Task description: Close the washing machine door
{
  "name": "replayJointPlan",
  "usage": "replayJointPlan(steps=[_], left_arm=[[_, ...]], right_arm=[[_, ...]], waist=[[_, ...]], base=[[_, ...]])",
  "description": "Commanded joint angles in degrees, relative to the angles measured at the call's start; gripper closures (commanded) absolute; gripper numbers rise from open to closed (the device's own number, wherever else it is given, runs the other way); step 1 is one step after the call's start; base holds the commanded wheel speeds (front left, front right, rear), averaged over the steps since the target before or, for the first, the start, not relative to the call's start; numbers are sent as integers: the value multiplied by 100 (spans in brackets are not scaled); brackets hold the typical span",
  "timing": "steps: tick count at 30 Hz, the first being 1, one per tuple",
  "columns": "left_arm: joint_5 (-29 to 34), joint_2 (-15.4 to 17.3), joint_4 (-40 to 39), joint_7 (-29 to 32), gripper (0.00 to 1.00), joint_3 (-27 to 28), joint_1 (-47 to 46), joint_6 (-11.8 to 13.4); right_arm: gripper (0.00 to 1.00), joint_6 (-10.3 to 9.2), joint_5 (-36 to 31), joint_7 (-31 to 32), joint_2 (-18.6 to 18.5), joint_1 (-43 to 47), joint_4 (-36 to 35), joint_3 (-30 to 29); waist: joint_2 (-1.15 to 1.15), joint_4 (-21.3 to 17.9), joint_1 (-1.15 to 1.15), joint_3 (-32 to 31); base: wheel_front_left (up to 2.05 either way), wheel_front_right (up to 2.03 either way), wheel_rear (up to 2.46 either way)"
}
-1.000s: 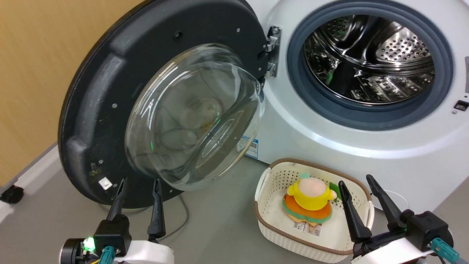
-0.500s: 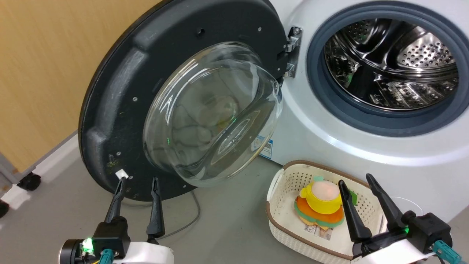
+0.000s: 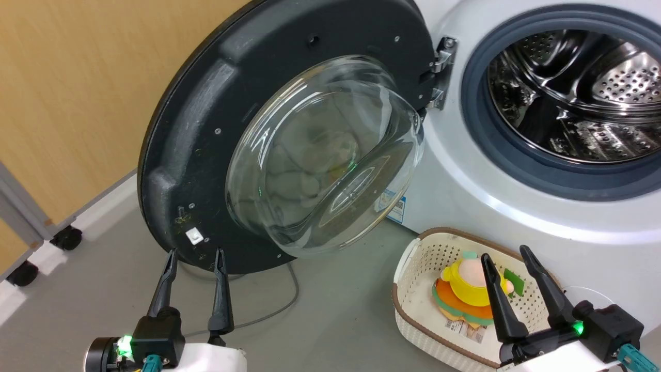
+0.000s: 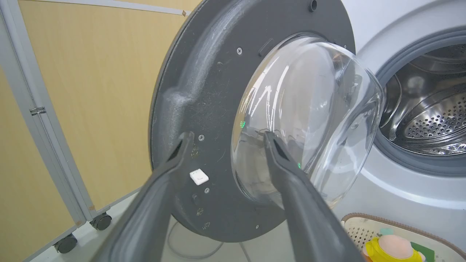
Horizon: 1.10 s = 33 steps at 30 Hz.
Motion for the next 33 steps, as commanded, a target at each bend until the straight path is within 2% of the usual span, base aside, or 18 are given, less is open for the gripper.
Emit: replayJointPlan(steps=[1, 5, 6, 7, 8, 15, 19, 22, 27, 30, 33], left_arm=[[-27, 1, -2, -52, 0, -8, 31, 19], [-82, 0, 51, -52, 0, -21, 24, 3], [-115, 0, 73, -52, 16, -29, 18, -8], [-128, 0, 84, -52, 64, -41, 9, -15], [-133, 0, 91, -52, 100, -59, -1, -30], [-367, 21, -155, -52, 100, 172, -278, -118], [-663, 282, -201, -52, 100, 607, -706, -336], [-1105, 470, -23, -35, 100, 1017, -1144, -503], [-2156, 801, 560, 365, 100, 1788, -2027, -729], [-2893, 949, 1004, 696, 100, 2296, -2509, -775], [-3171, 1264, 1524, 991, 100, 2553, -2804, -784]], right_arm=[[0, 5, 38, -48, -31, 47, -30, 8], [0, 5, 36, -48, -31, 57, -39, -10], [0, 5, 35, -48, -32, 59, -40, -15], [0, 5, 35, -48, -33, 61, -41, -19], [0, 5, 35, -48, -33, 63, -42, -21], [0, 5, 10, -48, -57, 67, -98, -74], [0, 5, -12, -48, -109, 30, -129, -72], [0, 5, -21, -48, -166, -27, -132, -39], [0, 5, -24, -48, -252, -149, -135, -20], [0, 5, -27, -48, -280, -215, -134, 8], [0, 5, -31, -48, -311, -269, -133, 36]], waist=[[0, 13, 0, 12], [0, 14, 0, 34], [0, 15, 0, 39], [0, 15, 0, 43], [0, 15, 0, 47], [0, 13, 0, 148], [0, -90, 0, 291], [0, -191, 0, 407], [0, -367, 0, 606], [0, -468, 0, 710], [0, -553, 0, 795]], base=[[0, 0, 0], [0, 0, 0], [0, 0, 0], [0, 0, 0], [0, 0, 0], [0, 0, 0], [0, 0, 0], [0, 0, 0], [0, 0, 0], [0, 0, 0], [0, 0, 0]])
